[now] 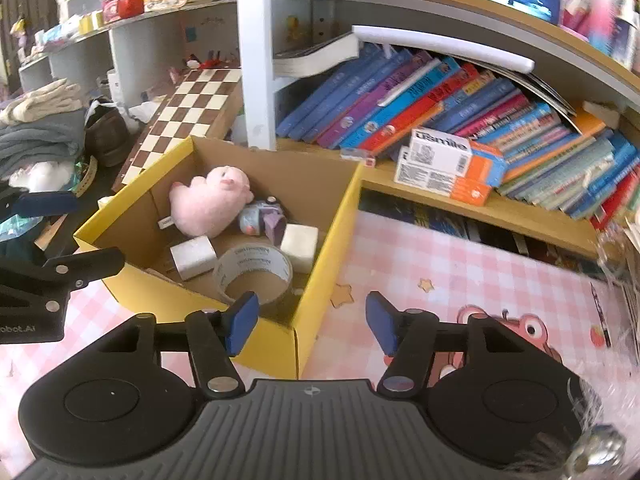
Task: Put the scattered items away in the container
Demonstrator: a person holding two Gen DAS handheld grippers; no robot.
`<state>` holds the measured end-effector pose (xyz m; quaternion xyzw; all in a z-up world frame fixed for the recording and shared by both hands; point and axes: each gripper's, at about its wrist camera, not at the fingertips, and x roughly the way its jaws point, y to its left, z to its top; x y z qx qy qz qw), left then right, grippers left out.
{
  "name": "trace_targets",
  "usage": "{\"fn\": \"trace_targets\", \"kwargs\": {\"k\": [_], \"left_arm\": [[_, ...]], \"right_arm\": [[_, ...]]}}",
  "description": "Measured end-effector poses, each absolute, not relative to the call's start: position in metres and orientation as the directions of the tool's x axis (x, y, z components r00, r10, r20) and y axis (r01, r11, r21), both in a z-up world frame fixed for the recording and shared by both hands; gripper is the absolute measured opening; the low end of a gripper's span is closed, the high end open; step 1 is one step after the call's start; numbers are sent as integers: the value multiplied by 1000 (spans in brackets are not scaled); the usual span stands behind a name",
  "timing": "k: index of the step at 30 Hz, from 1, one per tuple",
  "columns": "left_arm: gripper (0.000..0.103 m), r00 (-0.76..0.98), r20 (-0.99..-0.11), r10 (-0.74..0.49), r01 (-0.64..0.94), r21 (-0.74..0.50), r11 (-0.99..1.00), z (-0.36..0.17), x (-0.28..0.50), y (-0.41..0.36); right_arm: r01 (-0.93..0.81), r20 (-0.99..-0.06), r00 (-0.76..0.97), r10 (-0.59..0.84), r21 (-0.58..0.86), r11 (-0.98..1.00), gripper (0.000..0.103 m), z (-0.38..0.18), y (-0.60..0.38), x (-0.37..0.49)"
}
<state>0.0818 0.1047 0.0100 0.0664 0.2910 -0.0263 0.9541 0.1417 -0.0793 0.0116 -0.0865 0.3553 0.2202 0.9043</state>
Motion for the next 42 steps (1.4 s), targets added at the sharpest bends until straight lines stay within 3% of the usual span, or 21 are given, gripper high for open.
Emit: {"fn": "trace_targets", "kwargs": {"k": [3, 9, 23, 42], "left_arm": [[85, 823, -567, -12, 72, 83, 994, 9, 77, 104], [92, 818, -575, 5, 66, 103, 992, 8, 68, 92], [97, 790, -612, 23, 29, 75, 997, -6, 50, 74], [97, 741, -671, 6, 32, 44, 999, -19, 45, 59]], "right_arm": [[-430, -679, 663, 316, 1, 903, 77, 10, -87, 132], [-377, -681, 679, 276, -1, 926, 84, 6, -102, 116], [-228, -698, 695, 174, 15, 973, 90, -15, -131, 80], [-212, -683, 714, 152, -4, 977, 94, -14, -139, 68]]}}
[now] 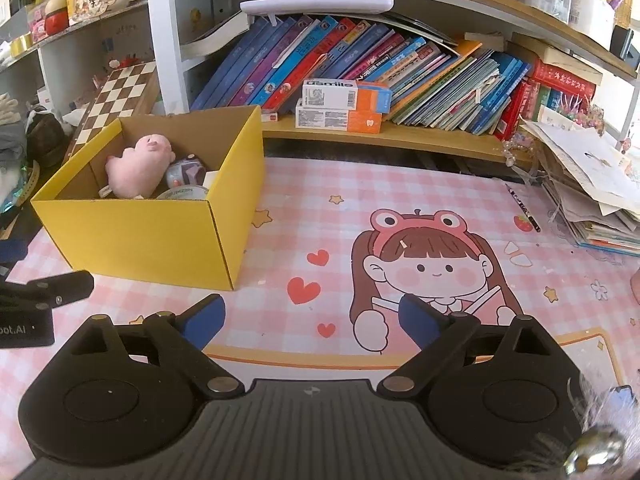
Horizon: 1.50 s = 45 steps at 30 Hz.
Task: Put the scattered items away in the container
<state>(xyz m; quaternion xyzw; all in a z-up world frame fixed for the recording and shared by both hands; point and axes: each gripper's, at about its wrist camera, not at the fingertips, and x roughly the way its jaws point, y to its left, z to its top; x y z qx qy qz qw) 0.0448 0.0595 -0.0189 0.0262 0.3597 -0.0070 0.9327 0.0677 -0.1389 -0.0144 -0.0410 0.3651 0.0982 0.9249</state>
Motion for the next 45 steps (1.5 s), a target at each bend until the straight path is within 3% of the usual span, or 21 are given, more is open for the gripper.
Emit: {"fn": "trace_targets", "kwargs": {"k": [8, 45], "left_arm": [[102, 743, -669, 21, 29, 63, 998, -18, 43, 56], [103, 725, -689, -26, 79, 45, 996, -20, 44, 51]], "right_arm": [[-211, -682, 715, 155, 0, 978, 95, -13, -140, 66], [-204, -686, 713, 146, -3, 979, 95, -14, -135, 64]]}}
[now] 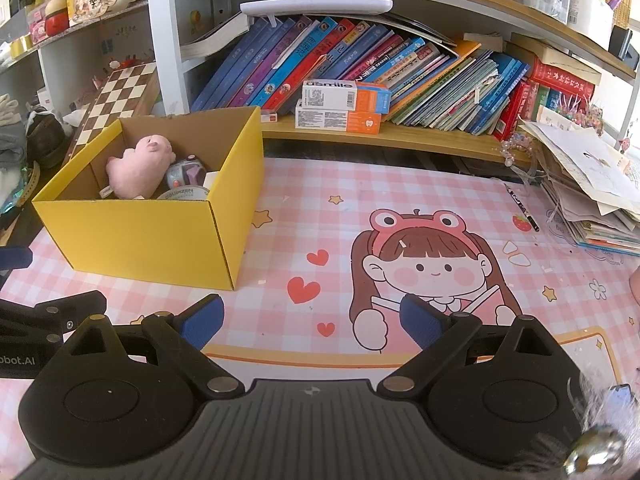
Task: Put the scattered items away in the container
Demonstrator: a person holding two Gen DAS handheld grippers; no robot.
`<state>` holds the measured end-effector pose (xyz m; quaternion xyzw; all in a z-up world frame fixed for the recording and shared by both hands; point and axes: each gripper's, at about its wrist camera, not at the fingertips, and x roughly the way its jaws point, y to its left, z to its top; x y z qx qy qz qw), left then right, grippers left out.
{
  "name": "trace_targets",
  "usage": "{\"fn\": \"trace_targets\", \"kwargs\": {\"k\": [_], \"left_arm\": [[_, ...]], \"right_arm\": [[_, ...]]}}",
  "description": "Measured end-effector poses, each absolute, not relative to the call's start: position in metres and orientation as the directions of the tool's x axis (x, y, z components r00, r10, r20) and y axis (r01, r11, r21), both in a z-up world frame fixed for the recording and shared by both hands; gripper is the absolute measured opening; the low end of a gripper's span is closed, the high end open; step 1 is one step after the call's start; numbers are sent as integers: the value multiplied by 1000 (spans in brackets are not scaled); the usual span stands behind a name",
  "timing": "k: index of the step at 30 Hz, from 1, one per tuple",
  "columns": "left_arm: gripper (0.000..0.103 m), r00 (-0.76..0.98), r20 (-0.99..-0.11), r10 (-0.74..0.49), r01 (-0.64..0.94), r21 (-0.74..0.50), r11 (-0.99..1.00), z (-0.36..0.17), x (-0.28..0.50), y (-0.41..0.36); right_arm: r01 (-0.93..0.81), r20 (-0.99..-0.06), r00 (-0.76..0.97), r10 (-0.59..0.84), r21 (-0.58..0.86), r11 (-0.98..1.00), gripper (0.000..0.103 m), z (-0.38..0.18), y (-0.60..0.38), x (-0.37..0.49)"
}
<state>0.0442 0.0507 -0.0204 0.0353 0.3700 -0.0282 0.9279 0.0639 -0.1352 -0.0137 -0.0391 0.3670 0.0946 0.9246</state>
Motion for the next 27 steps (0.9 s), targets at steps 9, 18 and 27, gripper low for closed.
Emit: {"fn": "trace_targets", "kwargs": {"k": [9, 18, 27], "left_arm": [[103, 721, -692, -26, 83, 48, 995, -21, 45, 50], [103, 722, -691, -15, 80, 62, 995, -22, 45, 49], [103, 732, -680, -43, 91, 35, 995, -23, 42, 47]], "right_arm": [[-213, -688, 710, 151, -6, 977, 96, -15, -137, 65], [-215, -692, 706, 152, -4, 977, 96, -15, -136, 65], [-214, -694, 704, 151, -5, 977, 96, -16, -134, 64]]}}
